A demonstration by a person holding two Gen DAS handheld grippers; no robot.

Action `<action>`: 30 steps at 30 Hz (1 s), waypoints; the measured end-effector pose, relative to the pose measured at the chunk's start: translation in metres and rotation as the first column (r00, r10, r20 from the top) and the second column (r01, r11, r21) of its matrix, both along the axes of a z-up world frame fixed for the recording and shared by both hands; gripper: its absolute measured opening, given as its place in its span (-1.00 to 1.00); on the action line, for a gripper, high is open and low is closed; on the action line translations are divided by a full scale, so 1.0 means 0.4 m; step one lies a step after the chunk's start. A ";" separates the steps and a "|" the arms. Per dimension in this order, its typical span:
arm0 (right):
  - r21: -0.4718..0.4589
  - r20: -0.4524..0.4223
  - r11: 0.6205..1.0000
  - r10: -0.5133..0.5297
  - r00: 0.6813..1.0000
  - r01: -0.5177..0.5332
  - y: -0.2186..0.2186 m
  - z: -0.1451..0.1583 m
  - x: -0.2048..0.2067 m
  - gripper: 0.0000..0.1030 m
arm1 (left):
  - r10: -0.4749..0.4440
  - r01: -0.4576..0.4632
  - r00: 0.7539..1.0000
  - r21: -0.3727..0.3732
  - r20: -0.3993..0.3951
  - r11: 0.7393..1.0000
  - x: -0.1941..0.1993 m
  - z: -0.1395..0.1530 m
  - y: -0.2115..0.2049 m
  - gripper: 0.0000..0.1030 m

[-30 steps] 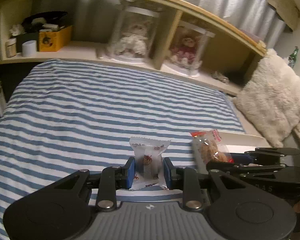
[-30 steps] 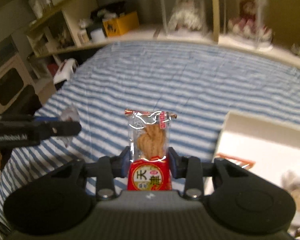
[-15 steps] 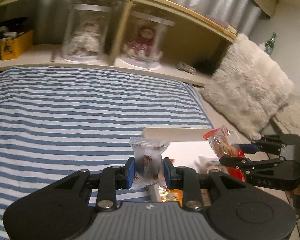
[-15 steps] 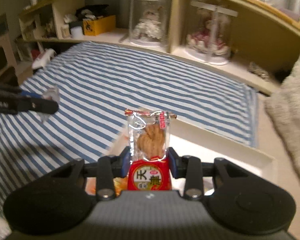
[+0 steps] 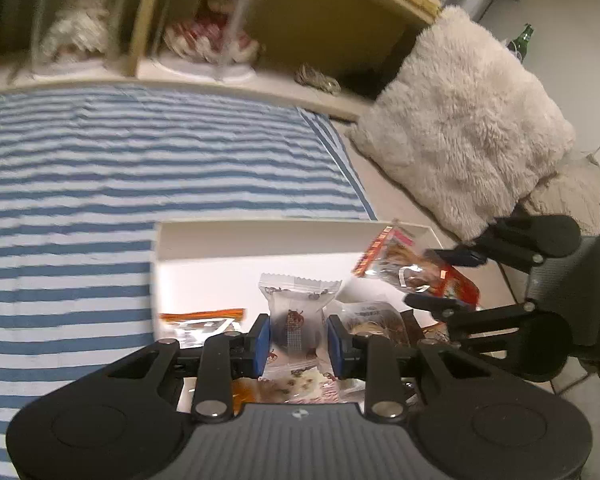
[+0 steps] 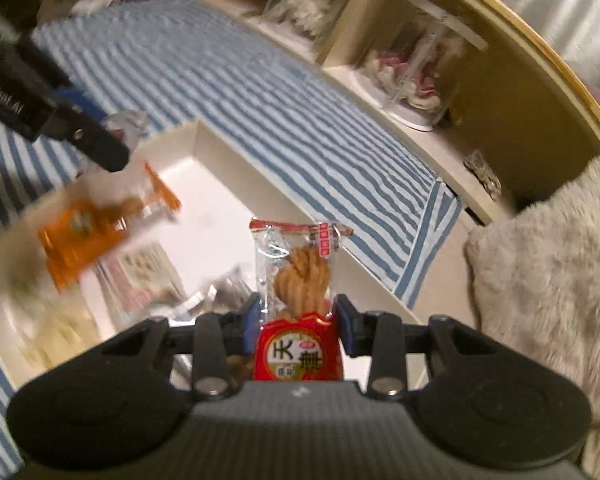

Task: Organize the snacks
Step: 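Carry both held packets into the white tray and open both tools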

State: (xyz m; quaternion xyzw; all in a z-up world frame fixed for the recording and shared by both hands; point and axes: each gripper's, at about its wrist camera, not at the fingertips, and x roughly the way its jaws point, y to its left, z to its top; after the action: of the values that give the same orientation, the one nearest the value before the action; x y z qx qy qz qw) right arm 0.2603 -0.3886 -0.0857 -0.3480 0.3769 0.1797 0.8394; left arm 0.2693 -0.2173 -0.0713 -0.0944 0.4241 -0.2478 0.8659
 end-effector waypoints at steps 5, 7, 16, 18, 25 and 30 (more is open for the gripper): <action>-0.124 -0.024 0.986 0.110 0.994 -0.112 -0.007 -0.051 0.030 -0.12 | -0.009 0.009 0.999 0.004 -0.033 1.000 0.054 -0.045 -0.032 -0.39; -0.159 -0.032 0.973 0.165 0.986 -0.168 -0.005 -0.068 0.045 -0.08 | -0.007 0.007 0.999 0.008 -0.037 1.000 0.076 -0.055 -0.042 -0.39; -0.050 -0.026 0.995 0.084 0.996 -0.086 -0.067 -0.051 0.085 0.42 | -0.016 0.020 0.999 0.089 -0.046 0.996 0.120 -0.075 -0.076 -0.18; 0.027 -0.050 1.000 0.009 0.999 -0.007 -0.094 -0.038 0.089 0.44 | -0.019 0.023 0.999 0.095 -0.050 0.995 0.116 -0.078 -0.079 -0.16; 0.224 -0.147 0.958 -0.147 0.978 0.178 -0.165 -0.012 0.074 0.34 | -0.014 0.020 0.998 0.103 -0.053 0.995 0.090 -0.071 -0.073 -0.16; 0.255 -0.254 0.927 -0.209 0.944 0.274 -0.180 -0.029 0.060 -0.45 | -0.008 0.012 0.999 0.103 -0.042 0.995 0.079 -0.053 -0.062 -0.16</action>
State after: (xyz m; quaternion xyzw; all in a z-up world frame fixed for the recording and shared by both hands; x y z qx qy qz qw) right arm 0.2843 -0.4607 -0.0973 -0.1507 0.4787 0.1647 0.8491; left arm 0.3009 -0.2420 -0.0926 -0.0526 0.4547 -0.2278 0.8594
